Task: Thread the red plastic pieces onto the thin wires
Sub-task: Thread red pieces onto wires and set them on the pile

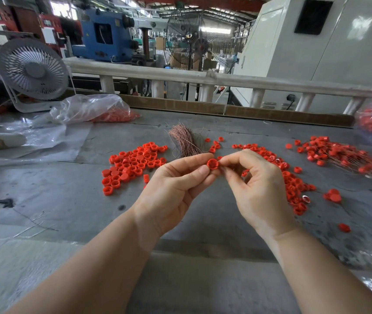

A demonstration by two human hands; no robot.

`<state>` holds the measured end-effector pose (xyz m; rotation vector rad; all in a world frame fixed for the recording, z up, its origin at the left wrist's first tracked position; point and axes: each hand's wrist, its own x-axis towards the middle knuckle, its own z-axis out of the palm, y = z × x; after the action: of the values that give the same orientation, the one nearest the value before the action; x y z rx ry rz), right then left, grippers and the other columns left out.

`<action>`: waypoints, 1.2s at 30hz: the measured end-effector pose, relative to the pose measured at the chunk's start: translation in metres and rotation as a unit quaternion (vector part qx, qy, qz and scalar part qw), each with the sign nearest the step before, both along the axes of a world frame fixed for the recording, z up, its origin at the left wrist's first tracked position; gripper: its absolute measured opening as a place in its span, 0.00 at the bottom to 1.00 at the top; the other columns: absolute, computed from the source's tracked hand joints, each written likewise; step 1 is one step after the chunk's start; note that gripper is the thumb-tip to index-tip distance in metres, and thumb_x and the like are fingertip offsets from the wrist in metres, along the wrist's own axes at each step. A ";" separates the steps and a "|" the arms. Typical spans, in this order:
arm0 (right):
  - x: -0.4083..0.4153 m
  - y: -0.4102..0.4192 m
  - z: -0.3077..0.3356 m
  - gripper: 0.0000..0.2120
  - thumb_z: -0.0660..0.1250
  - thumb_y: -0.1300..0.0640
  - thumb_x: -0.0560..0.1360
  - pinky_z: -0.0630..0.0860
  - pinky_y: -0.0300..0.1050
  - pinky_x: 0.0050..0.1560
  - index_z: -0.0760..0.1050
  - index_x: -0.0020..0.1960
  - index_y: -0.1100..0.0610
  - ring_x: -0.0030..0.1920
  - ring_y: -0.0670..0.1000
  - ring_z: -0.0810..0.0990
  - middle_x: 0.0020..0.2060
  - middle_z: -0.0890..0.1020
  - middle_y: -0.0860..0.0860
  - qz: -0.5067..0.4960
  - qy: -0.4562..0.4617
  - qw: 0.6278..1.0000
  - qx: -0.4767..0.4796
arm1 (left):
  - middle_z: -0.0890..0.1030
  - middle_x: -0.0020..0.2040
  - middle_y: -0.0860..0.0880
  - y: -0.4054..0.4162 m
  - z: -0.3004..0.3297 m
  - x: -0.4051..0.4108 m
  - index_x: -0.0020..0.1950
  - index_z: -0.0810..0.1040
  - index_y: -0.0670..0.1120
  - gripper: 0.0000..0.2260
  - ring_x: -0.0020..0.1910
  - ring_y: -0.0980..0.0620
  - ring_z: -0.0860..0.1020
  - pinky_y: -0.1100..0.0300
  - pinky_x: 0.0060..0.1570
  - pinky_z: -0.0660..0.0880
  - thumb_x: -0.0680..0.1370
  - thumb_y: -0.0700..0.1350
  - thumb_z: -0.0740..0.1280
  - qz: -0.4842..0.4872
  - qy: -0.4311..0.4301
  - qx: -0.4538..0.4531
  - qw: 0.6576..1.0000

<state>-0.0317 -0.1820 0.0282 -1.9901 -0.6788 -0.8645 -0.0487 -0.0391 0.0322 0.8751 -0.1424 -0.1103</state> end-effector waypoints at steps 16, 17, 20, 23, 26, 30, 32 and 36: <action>0.000 0.000 0.001 0.04 0.68 0.66 0.71 0.66 0.28 0.39 0.81 0.43 0.59 0.38 0.44 0.75 0.37 0.80 0.49 0.004 -0.017 1.000 0.002 | 0.84 0.39 0.45 0.000 0.002 0.000 0.40 0.85 0.40 0.11 0.39 0.54 0.83 0.68 0.37 0.78 0.65 0.33 0.64 -0.017 0.028 -0.039 0.999; 0.000 0.000 0.001 0.05 0.68 0.67 0.71 0.66 0.27 0.40 0.81 0.43 0.59 0.38 0.44 0.75 0.37 0.80 0.49 0.006 -0.017 1.000 0.001 | 0.84 0.39 0.44 0.000 0.001 0.000 0.40 0.85 0.40 0.11 0.39 0.54 0.83 0.68 0.37 0.78 0.65 0.33 0.64 -0.017 0.029 -0.039 0.999; 0.001 0.000 0.000 0.06 0.68 0.67 0.71 0.67 0.27 0.40 0.81 0.43 0.59 0.39 0.44 0.75 0.37 0.79 0.49 0.011 -0.017 1.000 0.002 | 0.84 0.39 0.44 -0.001 0.001 0.000 0.41 0.85 0.40 0.12 0.39 0.53 0.83 0.68 0.37 0.78 0.65 0.33 0.64 -0.025 0.030 -0.040 0.998; 0.001 0.000 0.000 0.06 0.67 0.67 0.71 0.68 0.29 0.39 0.81 0.43 0.59 0.39 0.45 0.76 0.37 0.79 0.48 0.016 -0.015 1.000 0.013 | 0.84 0.40 0.45 -0.001 0.002 -0.001 0.41 0.85 0.40 0.12 0.40 0.54 0.83 0.68 0.38 0.78 0.65 0.33 0.64 -0.038 0.027 -0.038 0.998; 0.000 0.001 0.000 0.05 0.68 0.66 0.71 0.69 0.29 0.39 0.80 0.43 0.57 0.39 0.45 0.77 0.37 0.80 0.48 0.012 -0.014 1.000 0.024 | 0.84 0.39 0.45 -0.001 0.002 -0.001 0.40 0.85 0.41 0.11 0.40 0.54 0.83 0.68 0.38 0.78 0.66 0.33 0.63 -0.039 0.028 -0.041 0.998; 0.000 0.001 0.000 0.04 0.68 0.64 0.71 0.70 0.30 0.40 0.79 0.43 0.57 0.39 0.46 0.77 0.37 0.81 0.48 0.001 -0.008 0.999 0.033 | 0.84 0.39 0.45 -0.001 0.001 -0.001 0.40 0.85 0.40 0.11 0.39 0.54 0.83 0.67 0.38 0.79 0.66 0.33 0.63 -0.046 0.037 -0.042 0.997; 0.000 0.000 0.000 0.05 0.68 0.65 0.71 0.70 0.29 0.40 0.79 0.42 0.57 0.39 0.45 0.77 0.37 0.81 0.49 -0.002 -0.008 1.000 0.027 | 0.83 0.38 0.45 -0.001 0.001 -0.001 0.39 0.85 0.41 0.11 0.38 0.54 0.83 0.66 0.38 0.79 0.66 0.33 0.63 -0.054 0.033 -0.038 0.997; 0.001 0.000 -0.001 0.05 0.68 0.65 0.70 0.69 0.29 0.40 0.79 0.42 0.57 0.39 0.45 0.77 0.37 0.81 0.49 -0.004 -0.002 1.000 0.019 | 0.83 0.37 0.45 0.000 0.001 0.000 0.43 0.85 0.41 0.12 0.37 0.54 0.82 0.66 0.40 0.79 0.67 0.34 0.63 -0.059 0.020 -0.022 0.998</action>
<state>-0.0310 -0.1820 0.0275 -1.9585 -0.6528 -0.8794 -0.0489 -0.0395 0.0329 0.8203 -0.1597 -0.2345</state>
